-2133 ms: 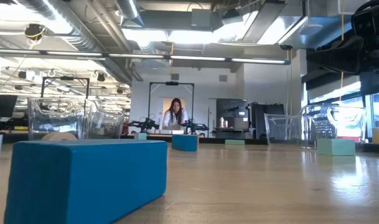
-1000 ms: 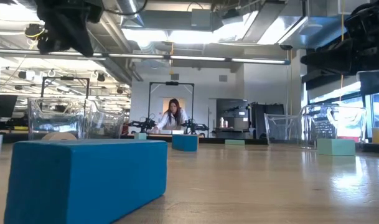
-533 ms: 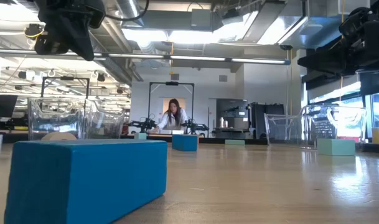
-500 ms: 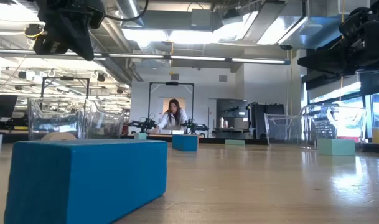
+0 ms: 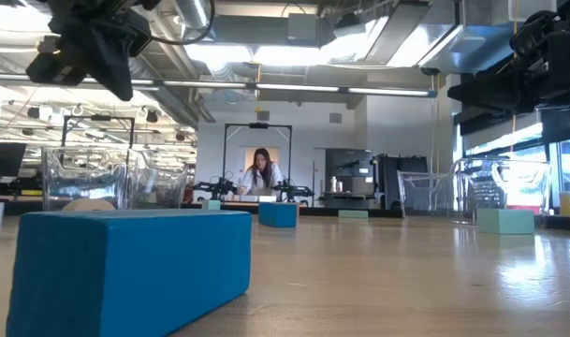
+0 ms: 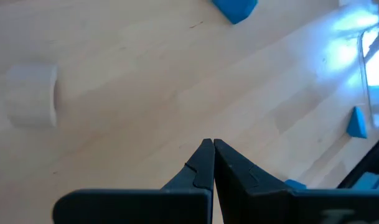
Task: Sort & place blocks by color
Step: Put the middle left brown block into the top left transparent bin
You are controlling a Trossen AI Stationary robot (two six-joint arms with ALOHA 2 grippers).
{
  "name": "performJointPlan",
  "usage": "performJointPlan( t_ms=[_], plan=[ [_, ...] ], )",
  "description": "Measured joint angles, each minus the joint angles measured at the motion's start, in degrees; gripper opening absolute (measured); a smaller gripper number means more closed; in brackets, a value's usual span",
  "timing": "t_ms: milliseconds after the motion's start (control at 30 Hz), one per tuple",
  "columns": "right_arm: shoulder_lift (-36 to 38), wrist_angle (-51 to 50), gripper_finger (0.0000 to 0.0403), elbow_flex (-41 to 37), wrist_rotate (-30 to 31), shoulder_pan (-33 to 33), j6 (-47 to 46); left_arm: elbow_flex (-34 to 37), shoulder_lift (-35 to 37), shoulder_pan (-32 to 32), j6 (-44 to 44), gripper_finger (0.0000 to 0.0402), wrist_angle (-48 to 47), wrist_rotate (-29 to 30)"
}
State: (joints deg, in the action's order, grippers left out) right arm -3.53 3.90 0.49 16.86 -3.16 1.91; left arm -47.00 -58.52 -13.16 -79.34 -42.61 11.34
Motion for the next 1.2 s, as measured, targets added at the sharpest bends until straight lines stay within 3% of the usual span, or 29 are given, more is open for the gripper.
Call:
performJointPlan(
  t_ms=[500, 767, 1000, 1100, 1200],
  plan=[
    [0.0, 0.0, 0.001, 0.0, 0.0, 0.0, 0.0, 0.0, 0.0, 0.2, -4.6, 0.0009, -8.0, 1.4],
    [0.0, 0.0, 0.001, 0.0, 0.0, 0.0, 0.0, 0.0, 0.0, 0.2, 0.1, 0.0095, -8.3, 2.9],
    [0.0, 0.0, 0.001, 0.0, 0.0, 0.0, 0.0, 0.0, 0.0, 0.5, -4.9, 0.0177, -8.0, -0.2],
    [0.0, 0.0, 0.001, 0.0, 0.0, 0.0, 0.1, 0.0, -0.8, 1.3, -7.8, 0.0199, -8.0, 0.3],
    [0.0, 0.0, 0.001, 0.0, 0.0, 0.0, 0.0, 0.0, -2.2, 2.0, -4.8, 0.0208, -8.4, 1.2]
  ],
)
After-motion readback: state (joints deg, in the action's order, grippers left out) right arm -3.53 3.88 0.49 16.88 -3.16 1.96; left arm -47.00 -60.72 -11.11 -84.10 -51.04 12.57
